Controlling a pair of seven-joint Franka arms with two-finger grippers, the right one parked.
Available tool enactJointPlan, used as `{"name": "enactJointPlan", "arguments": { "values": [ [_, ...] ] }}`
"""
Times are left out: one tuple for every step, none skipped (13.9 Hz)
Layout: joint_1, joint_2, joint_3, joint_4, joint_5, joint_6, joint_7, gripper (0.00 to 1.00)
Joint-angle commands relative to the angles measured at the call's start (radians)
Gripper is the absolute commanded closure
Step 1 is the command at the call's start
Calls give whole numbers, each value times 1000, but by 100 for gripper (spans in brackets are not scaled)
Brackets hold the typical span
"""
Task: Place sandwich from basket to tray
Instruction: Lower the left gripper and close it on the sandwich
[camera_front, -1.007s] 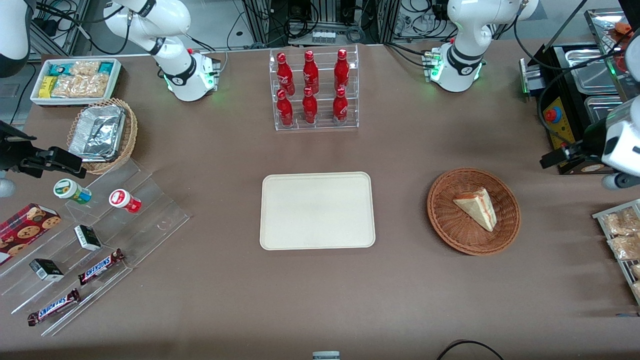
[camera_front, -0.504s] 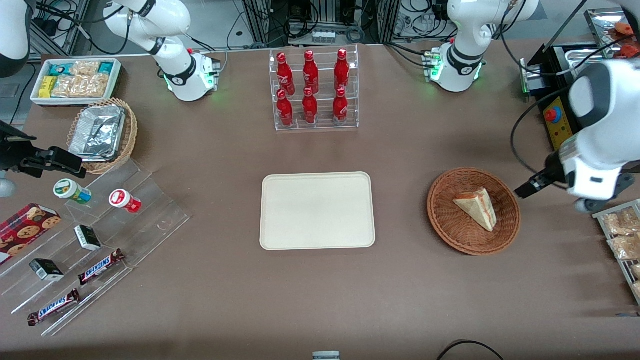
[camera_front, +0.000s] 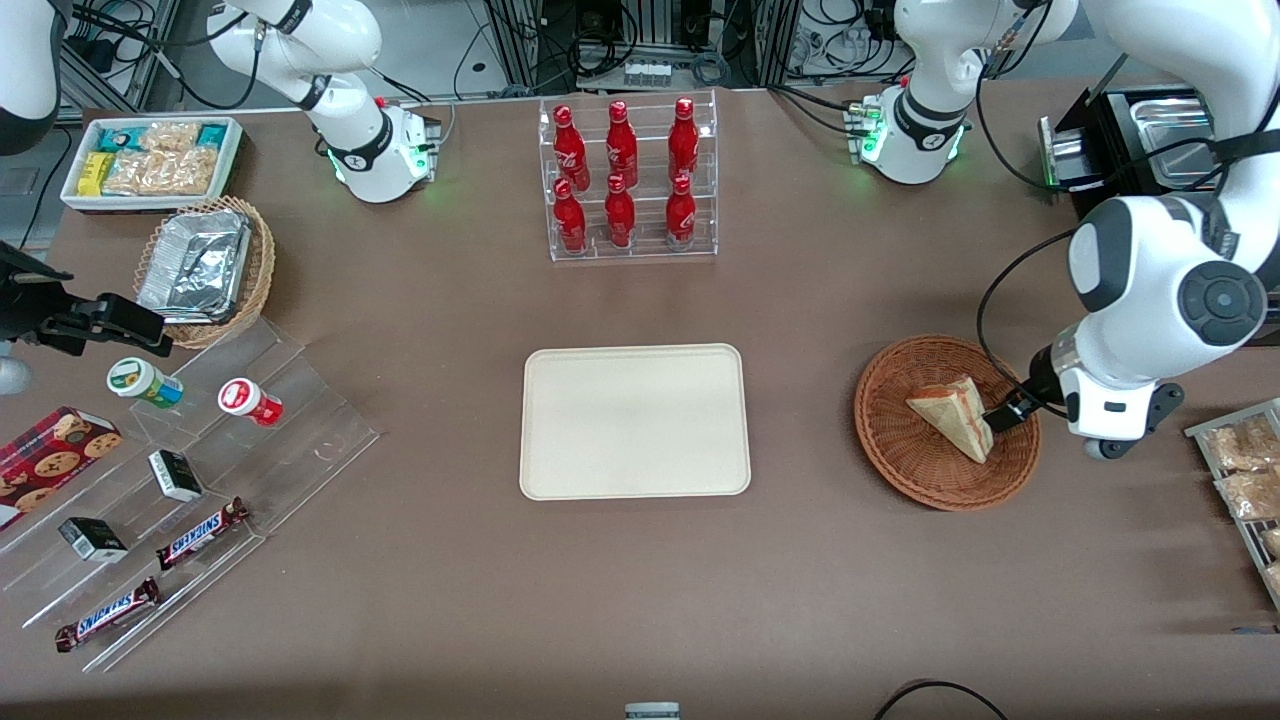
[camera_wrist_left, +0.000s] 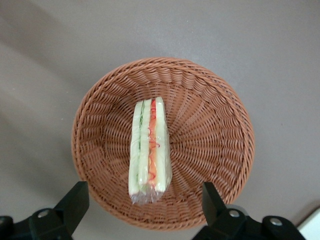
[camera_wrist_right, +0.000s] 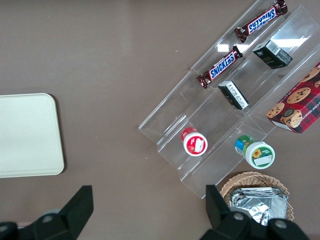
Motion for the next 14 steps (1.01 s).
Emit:
{"name": "enactJointPlan", "arguments": {
  "values": [
    [-16,-21,3,-113,1,122,-59,0],
    [-24,-20,3,-133,3,146,-74,0],
    [-26,-18,3,-148,3,172,-76,0],
    [-27,-17,3,-165,3,198,-80,0],
    [-29,-17,3,-190,3,222,-88,0],
    [-29,-18,3,-216,3,256,-89,0],
    [-29,-15,3,-239,3,291,-89,0],
    [-29,-12,3,-254,3,323,-89,0],
    [-29,-6,3,-260,3,333,-91,0],
    [-29,0,3,-259,3,336,-92,0],
    [-30,11,3,-259,3,336,-92,0],
    [-45,17,3,-262,3,342,-92,0],
    [-52,25,3,-265,3,342,-92,0],
    [-50,35,3,-262,3,344,-92,0]
  ]
}}
